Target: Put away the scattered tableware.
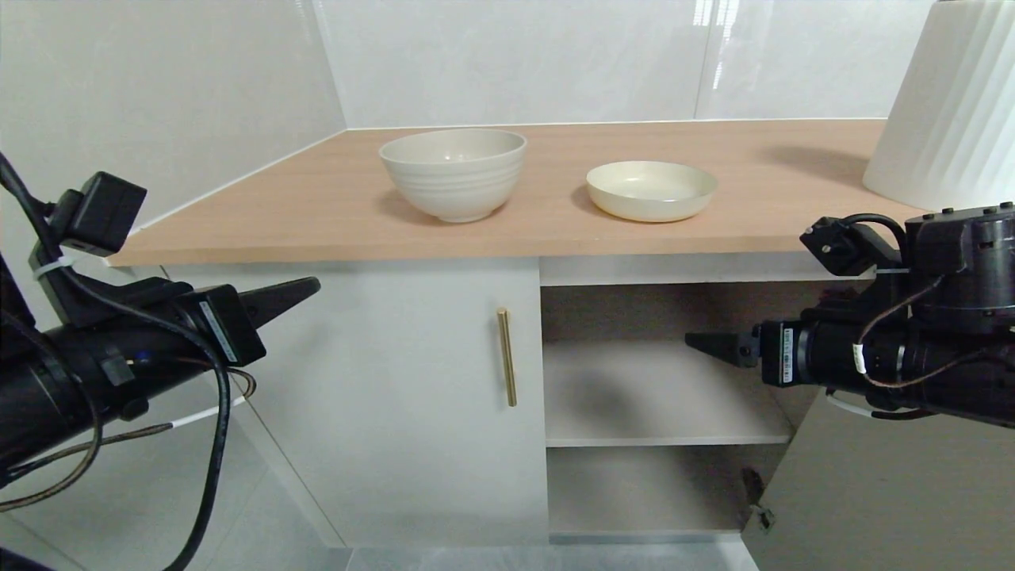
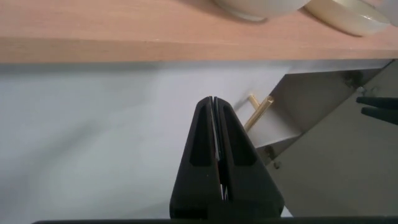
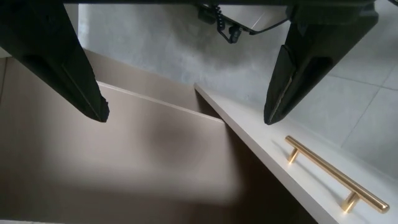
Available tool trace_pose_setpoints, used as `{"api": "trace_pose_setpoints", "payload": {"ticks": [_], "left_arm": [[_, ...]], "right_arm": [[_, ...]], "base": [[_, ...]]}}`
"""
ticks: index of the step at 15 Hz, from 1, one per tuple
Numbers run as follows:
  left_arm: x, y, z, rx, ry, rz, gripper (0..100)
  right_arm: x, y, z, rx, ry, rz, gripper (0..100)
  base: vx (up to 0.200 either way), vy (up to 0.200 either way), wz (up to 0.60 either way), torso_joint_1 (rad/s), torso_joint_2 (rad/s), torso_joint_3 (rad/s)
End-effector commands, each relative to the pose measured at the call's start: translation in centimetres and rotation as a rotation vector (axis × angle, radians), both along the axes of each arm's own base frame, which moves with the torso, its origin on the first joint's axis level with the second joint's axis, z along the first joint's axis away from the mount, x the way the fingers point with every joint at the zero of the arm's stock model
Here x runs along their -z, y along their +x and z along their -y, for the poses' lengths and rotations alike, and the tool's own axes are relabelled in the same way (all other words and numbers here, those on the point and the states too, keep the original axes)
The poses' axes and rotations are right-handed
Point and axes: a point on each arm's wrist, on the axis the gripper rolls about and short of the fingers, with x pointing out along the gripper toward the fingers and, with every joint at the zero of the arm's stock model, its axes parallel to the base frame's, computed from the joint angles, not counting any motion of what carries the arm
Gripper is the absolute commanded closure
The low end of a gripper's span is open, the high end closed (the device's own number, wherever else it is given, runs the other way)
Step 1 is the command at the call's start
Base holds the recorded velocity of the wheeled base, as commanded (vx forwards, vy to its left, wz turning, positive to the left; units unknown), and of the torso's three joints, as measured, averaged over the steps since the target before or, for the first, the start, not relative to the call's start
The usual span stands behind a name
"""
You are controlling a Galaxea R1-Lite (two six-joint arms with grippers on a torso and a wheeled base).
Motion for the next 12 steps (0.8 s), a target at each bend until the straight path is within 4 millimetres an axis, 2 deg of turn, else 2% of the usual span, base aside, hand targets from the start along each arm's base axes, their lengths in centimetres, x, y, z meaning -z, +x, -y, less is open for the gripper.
{"api": "trace_pose_setpoints", "payload": {"ticks": [1,3,7,10,12], "left_arm": [[-0.2,0.1,-0.2,-0.009,-0.001,0.004,100],[-0.3,-0.3,-0.2,-0.009,-0.002,0.007,100],[-0.7,-1.1,-0.3,0.04,-0.011,0.022,100],[-0.6,-1.2,-0.3,0.05,-0.011,0.009,100],[-0.8,-1.7,-0.3,0.063,-0.011,0.002,100]], "right_arm": [[-0.1,-0.1,0.0,-0.003,0.004,0.004,0],[-0.1,-0.6,0.2,-0.013,0.007,0.005,0],[0.4,-2.0,0.9,-0.05,-0.004,0.022,0],[-0.1,-2.4,1.1,-0.058,-0.005,0.051,0],[-0.6,-3.7,1.5,-0.137,0.011,0.08,0]], "base": [[0.2,0.0,0.0,-0.012,0.0,0.007],[0.2,0.0,0.0,0.0,0.0,0.007],[0.0,0.0,0.0,0.0,0.0,0.0],[0.0,0.0,0.0,0.0,0.0,0.0],[0.0,0.0,0.0,0.006,-0.05,-0.028]]}}
